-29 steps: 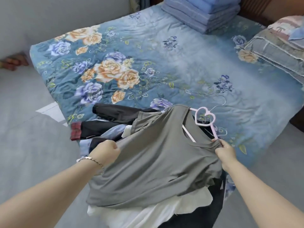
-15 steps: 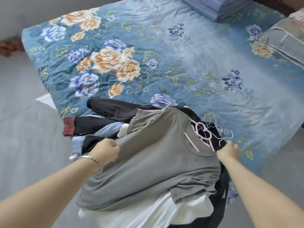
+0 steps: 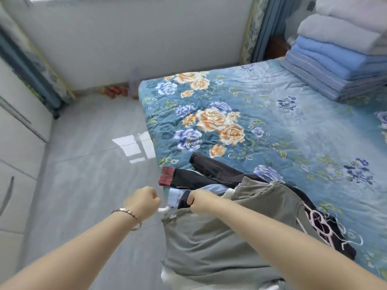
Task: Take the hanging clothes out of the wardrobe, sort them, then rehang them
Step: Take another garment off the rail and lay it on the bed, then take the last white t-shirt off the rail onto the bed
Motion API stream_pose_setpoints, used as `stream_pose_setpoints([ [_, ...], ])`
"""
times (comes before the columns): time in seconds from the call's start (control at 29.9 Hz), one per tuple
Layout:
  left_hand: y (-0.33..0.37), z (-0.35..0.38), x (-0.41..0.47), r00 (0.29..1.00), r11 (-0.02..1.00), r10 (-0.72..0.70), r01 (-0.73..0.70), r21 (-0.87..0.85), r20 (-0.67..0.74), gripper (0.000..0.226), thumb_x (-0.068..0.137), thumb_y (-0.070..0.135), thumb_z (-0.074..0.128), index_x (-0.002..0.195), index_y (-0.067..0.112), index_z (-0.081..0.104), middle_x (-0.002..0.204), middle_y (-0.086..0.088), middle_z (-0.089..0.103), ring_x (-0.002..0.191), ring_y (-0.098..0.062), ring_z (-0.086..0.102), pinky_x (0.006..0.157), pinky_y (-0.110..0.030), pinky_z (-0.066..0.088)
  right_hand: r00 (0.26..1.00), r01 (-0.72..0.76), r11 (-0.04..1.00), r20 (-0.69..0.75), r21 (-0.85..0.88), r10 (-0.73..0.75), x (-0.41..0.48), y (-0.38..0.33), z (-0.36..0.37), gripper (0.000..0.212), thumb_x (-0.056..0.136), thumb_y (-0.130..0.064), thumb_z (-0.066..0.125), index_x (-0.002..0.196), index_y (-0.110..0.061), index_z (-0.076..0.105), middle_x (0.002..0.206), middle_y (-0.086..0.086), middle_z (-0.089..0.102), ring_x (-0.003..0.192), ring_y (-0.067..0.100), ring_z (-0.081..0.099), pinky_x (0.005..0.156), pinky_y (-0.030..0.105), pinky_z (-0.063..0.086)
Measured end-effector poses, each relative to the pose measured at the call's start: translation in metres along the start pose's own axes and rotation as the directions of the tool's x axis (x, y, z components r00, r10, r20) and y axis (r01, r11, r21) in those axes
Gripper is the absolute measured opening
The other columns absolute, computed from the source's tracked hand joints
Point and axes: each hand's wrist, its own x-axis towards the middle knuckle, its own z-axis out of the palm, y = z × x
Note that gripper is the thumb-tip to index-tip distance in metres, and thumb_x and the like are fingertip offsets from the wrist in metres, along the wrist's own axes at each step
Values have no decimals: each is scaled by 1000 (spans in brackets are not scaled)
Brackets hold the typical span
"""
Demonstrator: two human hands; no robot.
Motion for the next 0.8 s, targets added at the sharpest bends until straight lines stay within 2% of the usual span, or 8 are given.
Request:
stream_pose_setpoints([
  [0.17, -136, -97, -45, 967, 984, -173, 163, -67, -189, 10, 88, 20, 46, 82, 20, 54, 102, -5, 66, 94, -25, 59, 71, -25, 39, 984, 176, 966, 48, -188, -170, 16, -184, -15, 35, 93, -10, 47, 126, -4, 56, 129, 14, 57, 112, 26, 56, 81, 25, 38],
  [0.33, -294, -195, -123, 847, 925, -379, 352, -141, -372, 14, 88, 20, 43, 84, 16, 56, 95, -7, 63, 88, -25, 58, 71, -26, 41, 908, 410, 853, 61, -324, -414, 17, -385, -10, 36, 93, -10, 47, 127, -6, 56, 130, 13, 56, 93, 15, 46, 80, 21, 34],
  [0.4, -327, -225, -147, 813, 908, -420, 381, -176, -403, 17, 90, 20, 42, 83, 15, 57, 93, -6, 63, 91, -27, 58, 73, -27, 42, 877, 460, 794, 64, -397, -476, 15, -437, -7, 35, 93, -10, 47, 126, -5, 56, 124, 11, 58, 91, 13, 41, 79, 20, 33],
  [0.5, -395, -260, -198, 675, 827, -557, 502, -251, -484, 24, 92, 22, 40, 100, 13, 61, 108, -9, 64, 104, -29, 59, 80, -28, 44, 782, 581, 664, 96, -471, -615, 4, -535, 13, 35, 94, -10, 45, 126, -4, 56, 103, 5, 49, 90, 15, 40, 78, 20, 34],
  [0.57, -441, -276, -238, 577, 761, -637, 575, -300, -511, 26, 91, 21, 40, 105, 12, 59, 114, -9, 63, 106, -29, 59, 78, -27, 41, 703, 657, 555, 146, -510, -696, -8, -601, 33, 34, 93, -10, 45, 125, -5, 56, 100, 5, 46, 90, 17, 41, 70, 21, 37],
  [0.64, -481, -288, -279, 498, 698, -699, 630, -340, -513, 24, 89, 17, 41, 104, 10, 59, 111, -10, 63, 103, -29, 59, 73, -26, 39, 620, 722, 443, 213, -531, -755, -23, -660, 54, 31, 92, -9, 46, 120, -9, 59, 100, 5, 48, 88, 18, 43, 59, 16, 33],
  [0.74, -528, -299, -338, 360, 585, -787, 693, -422, -501, 21, 88, 15, 41, 98, 11, 58, 102, -7, 62, 89, -26, 57, 69, -25, 39, 485, 792, 258, 312, -554, -817, -44, -740, 88, 16, 91, -9, 46, 100, -21, 52, 99, 7, 50, 78, 17, 46, 58, 13, 31],
  [0.8, -556, -304, -374, 242, 485, -848, 714, -504, -472, 22, 90, 18, 43, 101, 10, 60, 101, -5, 62, 83, -24, 54, 69, -25, 39, 402, 830, 159, 377, -534, -834, -60, -790, 109, 14, 91, -8, 46, 97, -21, 48, 97, 6, 50, 80, 16, 46, 57, 14, 32],
])
